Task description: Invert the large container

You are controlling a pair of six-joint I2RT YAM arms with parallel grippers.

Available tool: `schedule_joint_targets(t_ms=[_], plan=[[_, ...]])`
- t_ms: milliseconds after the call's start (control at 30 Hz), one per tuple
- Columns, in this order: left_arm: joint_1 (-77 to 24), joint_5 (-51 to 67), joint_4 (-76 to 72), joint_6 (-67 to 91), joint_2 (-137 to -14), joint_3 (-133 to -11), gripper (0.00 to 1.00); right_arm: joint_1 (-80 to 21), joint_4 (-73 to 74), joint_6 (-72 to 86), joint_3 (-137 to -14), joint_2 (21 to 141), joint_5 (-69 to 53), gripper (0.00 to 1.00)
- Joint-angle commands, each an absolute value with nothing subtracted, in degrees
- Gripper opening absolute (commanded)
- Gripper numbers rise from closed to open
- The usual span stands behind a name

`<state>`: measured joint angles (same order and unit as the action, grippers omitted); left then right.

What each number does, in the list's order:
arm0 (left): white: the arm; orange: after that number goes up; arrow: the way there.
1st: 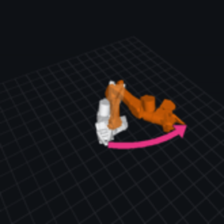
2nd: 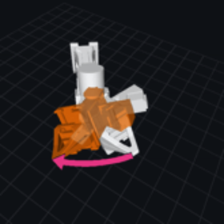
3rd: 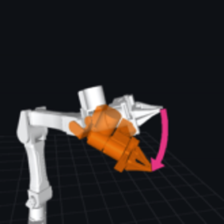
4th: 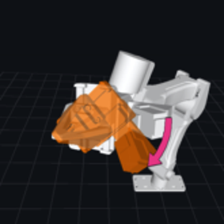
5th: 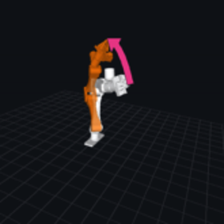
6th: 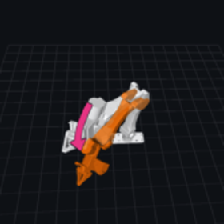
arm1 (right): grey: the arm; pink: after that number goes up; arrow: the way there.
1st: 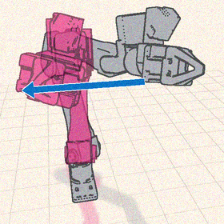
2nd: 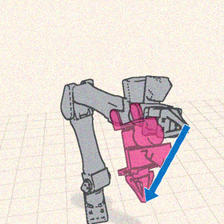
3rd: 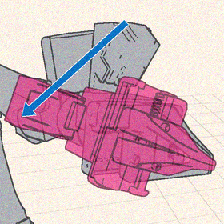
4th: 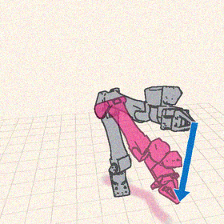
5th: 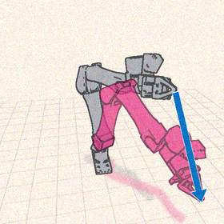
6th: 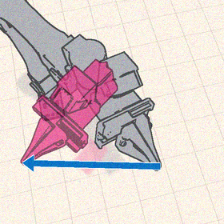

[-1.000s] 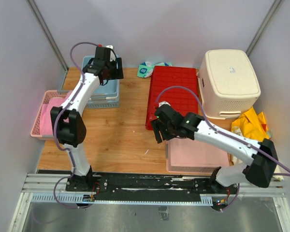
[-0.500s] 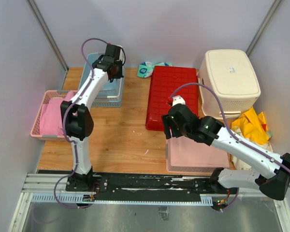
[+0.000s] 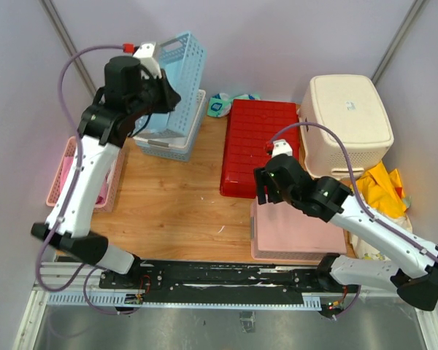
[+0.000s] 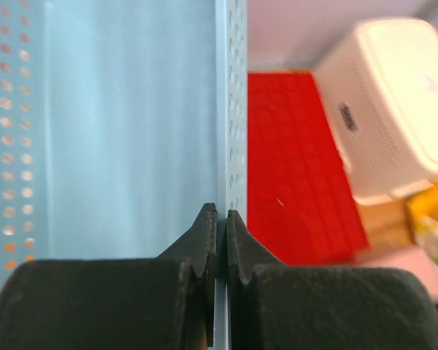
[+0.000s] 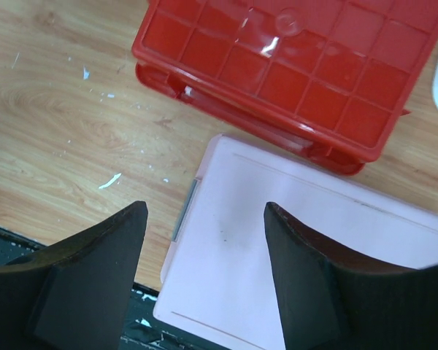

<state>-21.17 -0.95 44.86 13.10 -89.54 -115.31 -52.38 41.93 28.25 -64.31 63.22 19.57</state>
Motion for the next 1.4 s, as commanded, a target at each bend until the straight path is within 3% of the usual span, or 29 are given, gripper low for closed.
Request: schedule_joint_targets(t_ms=[0,233,433,533,700,1000,1367], plan=[[-21.37,17.88,43.43,19.88,-76.78,-99.40,0.00,-48.08,42.93,26.48,-64.39,59.31,22.52,0.67],[-21.36,35.93,39.28,33.38,-58.06,-74.71,0.00,-39.43,42.30,22.24,-63.86,55.67,20.61,0.67],[-21.41,43.42,25.21,52.64,-47.06,-59.11,0.00,-36.33,41.77,20.98,-64.09,56.49,17.04,0.67],[-21.38,45.82,10.66,67.93,-42.09,-47.61,0.00,-36.28,41.21,20.94,-64.35,56.90,14.52,0.67],[-18.24,45.61,-1.62,80.59,-35.42,-33.44,0.00,-36.25,38.62,21.24,-63.88,57.29,2.97,0.67],[-12.06,41.67,-4.02,90.10,-24.03,-19.54,0.00,-36.30,26.17,29.16,-56.76,56.95,-17.08,0.67],[-11.69,24.65,11.49,98.02,-2.90,-10.07,0.00,-36.30,24.10,30.32,-55.55,59.93,-19.65,0.67]])
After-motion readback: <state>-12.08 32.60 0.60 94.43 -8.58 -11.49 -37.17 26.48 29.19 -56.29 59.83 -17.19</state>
